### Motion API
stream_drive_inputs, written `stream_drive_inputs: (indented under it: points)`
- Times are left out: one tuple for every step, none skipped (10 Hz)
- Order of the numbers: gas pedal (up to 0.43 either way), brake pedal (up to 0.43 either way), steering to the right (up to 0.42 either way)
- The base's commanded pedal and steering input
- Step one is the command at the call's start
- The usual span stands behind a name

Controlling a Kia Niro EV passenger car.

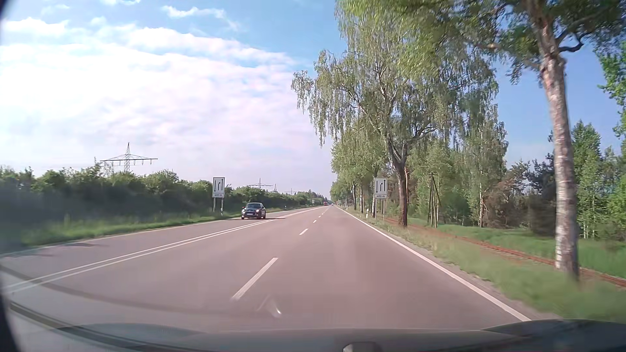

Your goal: Follow the waypoints while adhering to traffic rules and regulations

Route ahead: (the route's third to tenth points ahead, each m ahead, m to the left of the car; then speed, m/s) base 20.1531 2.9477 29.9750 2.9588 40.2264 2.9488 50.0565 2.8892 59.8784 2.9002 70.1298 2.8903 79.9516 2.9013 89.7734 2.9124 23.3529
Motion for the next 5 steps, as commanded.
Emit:
stream_drive_inputs:
  points:
    - [0.220, 0.000, 0.001]
    - [0.220, 0.000, 0.001]
    - [0.228, 0.000, 0.000]
    - [0.228, 0.000, 0.000]
    - [0.228, 0.000, 0.001]
